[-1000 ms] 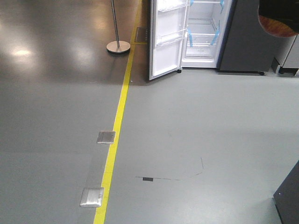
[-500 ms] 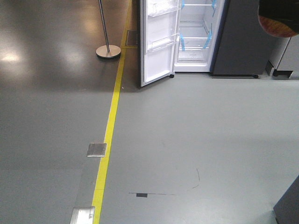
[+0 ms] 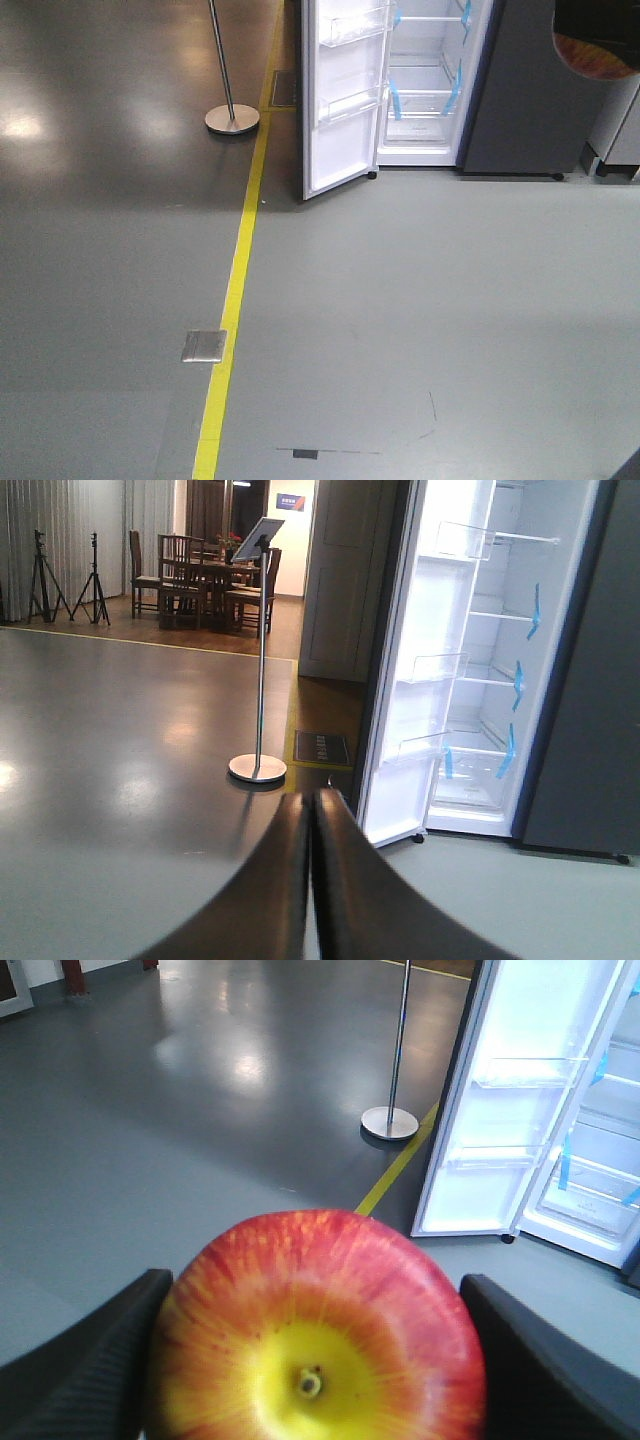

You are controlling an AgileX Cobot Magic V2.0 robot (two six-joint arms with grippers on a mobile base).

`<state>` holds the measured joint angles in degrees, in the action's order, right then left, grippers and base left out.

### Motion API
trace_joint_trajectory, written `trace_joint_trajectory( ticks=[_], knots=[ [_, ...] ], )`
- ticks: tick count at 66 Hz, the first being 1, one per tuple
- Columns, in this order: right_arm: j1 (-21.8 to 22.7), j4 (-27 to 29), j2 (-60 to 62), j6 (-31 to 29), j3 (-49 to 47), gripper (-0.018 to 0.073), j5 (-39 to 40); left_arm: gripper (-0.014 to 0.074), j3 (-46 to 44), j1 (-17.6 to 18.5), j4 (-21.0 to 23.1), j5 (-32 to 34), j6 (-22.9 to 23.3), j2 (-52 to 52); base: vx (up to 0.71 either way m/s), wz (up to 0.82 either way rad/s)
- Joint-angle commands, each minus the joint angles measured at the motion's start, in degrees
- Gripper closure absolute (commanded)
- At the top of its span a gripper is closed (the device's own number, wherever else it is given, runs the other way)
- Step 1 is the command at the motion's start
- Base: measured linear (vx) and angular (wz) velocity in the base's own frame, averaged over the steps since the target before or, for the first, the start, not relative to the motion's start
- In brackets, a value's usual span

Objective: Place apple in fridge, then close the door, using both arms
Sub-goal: 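Drive toward the open refrigerator carrying the apple in the right gripper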

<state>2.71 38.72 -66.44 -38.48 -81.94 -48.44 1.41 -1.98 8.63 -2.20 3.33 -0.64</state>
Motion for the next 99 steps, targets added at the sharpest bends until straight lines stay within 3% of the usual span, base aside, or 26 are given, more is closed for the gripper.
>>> trace_joint_trajectory(
  ticks=[1, 99],
  knots=[
    [0.13, 2.02, 1.17, -0.39, -1.69, 0.0451, 3.62, 0.0603, -1.07, 0.09, 0.38, 4.18, 0.53, -0.87, 0.22, 0.03],
    [0.13, 2.02, 1.17, -0.39, -1.69, 0.0451, 3.62, 0.0603, -1.07, 0.09, 0.38, 4.18, 0.53, -0.87, 0.21, -0.05]
  ],
)
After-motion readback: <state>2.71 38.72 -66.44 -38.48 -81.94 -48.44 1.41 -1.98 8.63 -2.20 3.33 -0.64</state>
